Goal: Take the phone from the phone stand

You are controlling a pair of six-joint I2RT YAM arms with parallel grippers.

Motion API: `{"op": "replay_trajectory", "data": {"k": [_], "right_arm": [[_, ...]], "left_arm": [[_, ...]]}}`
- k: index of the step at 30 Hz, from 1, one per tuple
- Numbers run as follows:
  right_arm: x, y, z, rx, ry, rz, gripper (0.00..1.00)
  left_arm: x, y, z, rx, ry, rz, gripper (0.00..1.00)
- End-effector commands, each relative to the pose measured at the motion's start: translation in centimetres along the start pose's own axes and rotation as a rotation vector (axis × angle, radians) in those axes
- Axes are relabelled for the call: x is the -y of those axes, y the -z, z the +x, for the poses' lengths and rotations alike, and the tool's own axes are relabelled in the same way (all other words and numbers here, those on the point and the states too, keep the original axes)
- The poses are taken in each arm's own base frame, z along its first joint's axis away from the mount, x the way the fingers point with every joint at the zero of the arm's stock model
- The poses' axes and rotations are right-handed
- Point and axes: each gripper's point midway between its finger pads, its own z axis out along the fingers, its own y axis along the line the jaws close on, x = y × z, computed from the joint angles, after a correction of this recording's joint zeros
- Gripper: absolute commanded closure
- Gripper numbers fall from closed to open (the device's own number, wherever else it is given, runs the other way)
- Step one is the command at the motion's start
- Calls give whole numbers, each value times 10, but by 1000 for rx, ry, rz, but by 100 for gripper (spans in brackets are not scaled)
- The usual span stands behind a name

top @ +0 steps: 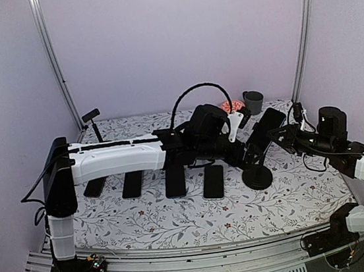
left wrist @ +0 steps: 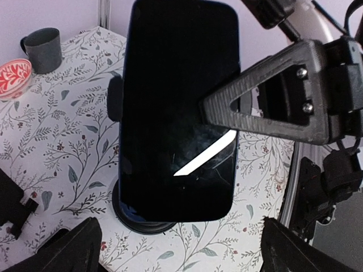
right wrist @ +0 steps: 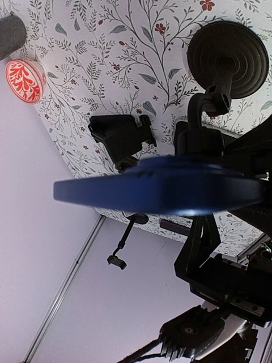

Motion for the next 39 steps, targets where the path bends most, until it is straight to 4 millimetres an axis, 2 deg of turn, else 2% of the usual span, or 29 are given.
{"op": "replay_trajectory", "data": {"k": [1, 10, 19, 22, 24, 25, 28, 32, 33, 36, 39], "right_arm": [[-25, 11, -16, 90, 17, -83, 88], [-32, 11, 0, 40, 9, -129, 88], [-43, 7, 8, 2, 0, -150, 87], [-43, 6, 9, -4, -2, -145, 86], [-42, 6, 12, -15, -2, -145, 84], [-41, 5, 13, -19, -3, -141, 83], [-40, 7, 14, -25, 5, -135, 64], [-43, 15, 7, -1, 53, -106, 33], [-42, 17, 5, 6, 62, -102, 28], [-39, 21, 2, 3, 73, -114, 23], [-35, 22, 2, -16, 65, -137, 28]], "left_arm": [[15, -9, 5, -46, 5, 37, 1], [18, -29, 13, -90, -1, 41, 1], [19, -40, 10, -91, -25, 39, 1], [18, -43, 11, -97, -24, 31, 7], [14, -44, 12, -98, -17, 12, 17], [12, -44, 12, -98, -12, 3, 22], [6, -43, 14, -97, -4, -20, 35], [-1, -37, 16, -89, 2, -36, 40], [-2, -36, 16, -88, 5, -35, 41], [-6, -34, 17, -89, 8, -40, 43], [-6, -32, 18, -88, 12, -33, 45]]}}
